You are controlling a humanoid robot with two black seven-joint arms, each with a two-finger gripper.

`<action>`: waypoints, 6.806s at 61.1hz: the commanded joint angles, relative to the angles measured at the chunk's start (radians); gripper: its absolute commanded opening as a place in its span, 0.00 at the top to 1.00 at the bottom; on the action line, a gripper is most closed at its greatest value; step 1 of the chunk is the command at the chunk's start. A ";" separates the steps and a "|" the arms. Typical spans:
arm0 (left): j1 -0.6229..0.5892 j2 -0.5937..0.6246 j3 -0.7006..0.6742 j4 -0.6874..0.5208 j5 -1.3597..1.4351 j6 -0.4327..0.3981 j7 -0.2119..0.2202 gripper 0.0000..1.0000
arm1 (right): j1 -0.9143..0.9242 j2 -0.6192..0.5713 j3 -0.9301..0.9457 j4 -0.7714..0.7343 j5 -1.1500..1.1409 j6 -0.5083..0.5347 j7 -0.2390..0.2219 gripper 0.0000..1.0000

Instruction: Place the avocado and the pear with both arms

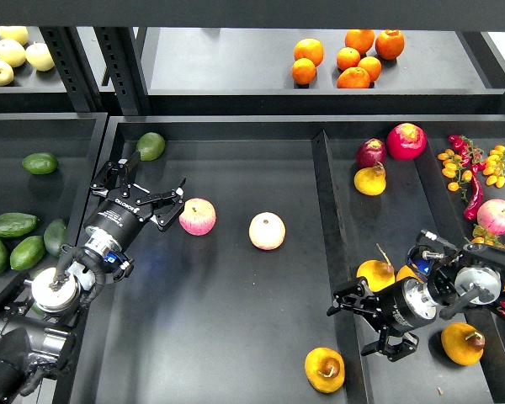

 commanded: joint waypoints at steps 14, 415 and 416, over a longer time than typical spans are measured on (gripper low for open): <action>0.000 0.000 -0.001 0.000 0.000 0.000 0.000 0.01 | -0.035 0.025 -0.002 0.006 -0.001 0.000 0.000 0.01; 0.003 0.000 0.008 -0.041 0.000 0.000 -0.005 0.01 | -0.220 0.416 1.155 -0.474 0.177 0.000 0.320 0.01; 0.003 0.000 0.008 -0.041 0.000 0.000 -0.005 0.01 | -0.220 0.416 1.164 -0.474 0.168 0.000 0.323 0.01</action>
